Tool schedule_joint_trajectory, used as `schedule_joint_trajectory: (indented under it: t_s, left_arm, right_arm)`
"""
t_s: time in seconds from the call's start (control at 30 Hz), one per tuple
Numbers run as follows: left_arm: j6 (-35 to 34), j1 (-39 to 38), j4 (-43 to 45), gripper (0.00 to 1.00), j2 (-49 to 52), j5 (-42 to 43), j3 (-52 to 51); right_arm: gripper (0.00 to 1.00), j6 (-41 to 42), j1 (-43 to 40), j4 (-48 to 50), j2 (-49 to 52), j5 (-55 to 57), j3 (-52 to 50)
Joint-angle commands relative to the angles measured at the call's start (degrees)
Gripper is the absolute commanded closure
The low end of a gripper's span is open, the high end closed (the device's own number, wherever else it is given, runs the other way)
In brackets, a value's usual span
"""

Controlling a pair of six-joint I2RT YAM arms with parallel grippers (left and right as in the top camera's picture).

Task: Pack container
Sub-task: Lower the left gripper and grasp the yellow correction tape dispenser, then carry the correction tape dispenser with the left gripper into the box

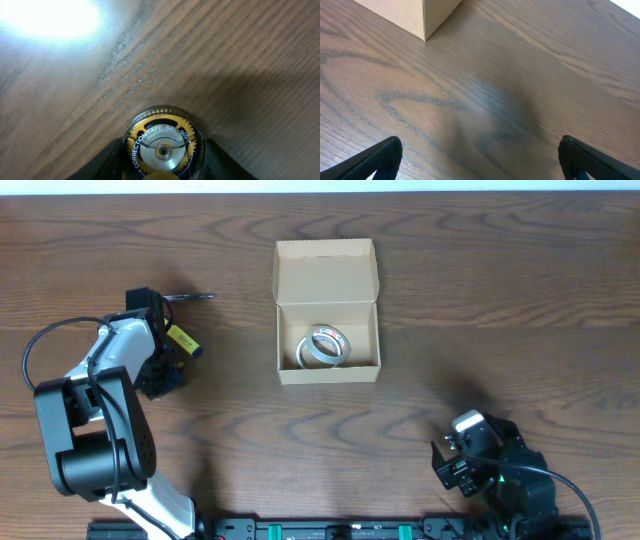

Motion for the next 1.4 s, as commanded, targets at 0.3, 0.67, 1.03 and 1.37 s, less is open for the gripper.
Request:
schedule_joint_trajectory:
  t_s: [0.3, 0.67, 1.03, 1.37]
  left_arm:
    - [-3.4, 0.3, 0.6, 0.66, -1.6, 0.2, -0.3]
    - [-2.3, 0.3, 0.4, 0.66, -4.2, -0.3, 0.9]
    - [2.4, -1.0, -0.1, 0.64, -5.1, -2.9, 5.1]
    - [10.7, -4.2, -0.1, 0.63, -5.1, -4.6, 13.4]
  right_arm:
    - [0.01, 0.1, -0.5, 0.1, -0.2, 0.4, -0.1]
    - [0.01, 0.1, -0.5, 0.1, -0.2, 0.4, -0.1]
    - [0.01, 0.1, -0.5, 0.1, -0.2, 0.4, -0.1]
    - [0.01, 0.1, -0.5, 0.1, -0.2, 0.4, -0.1]
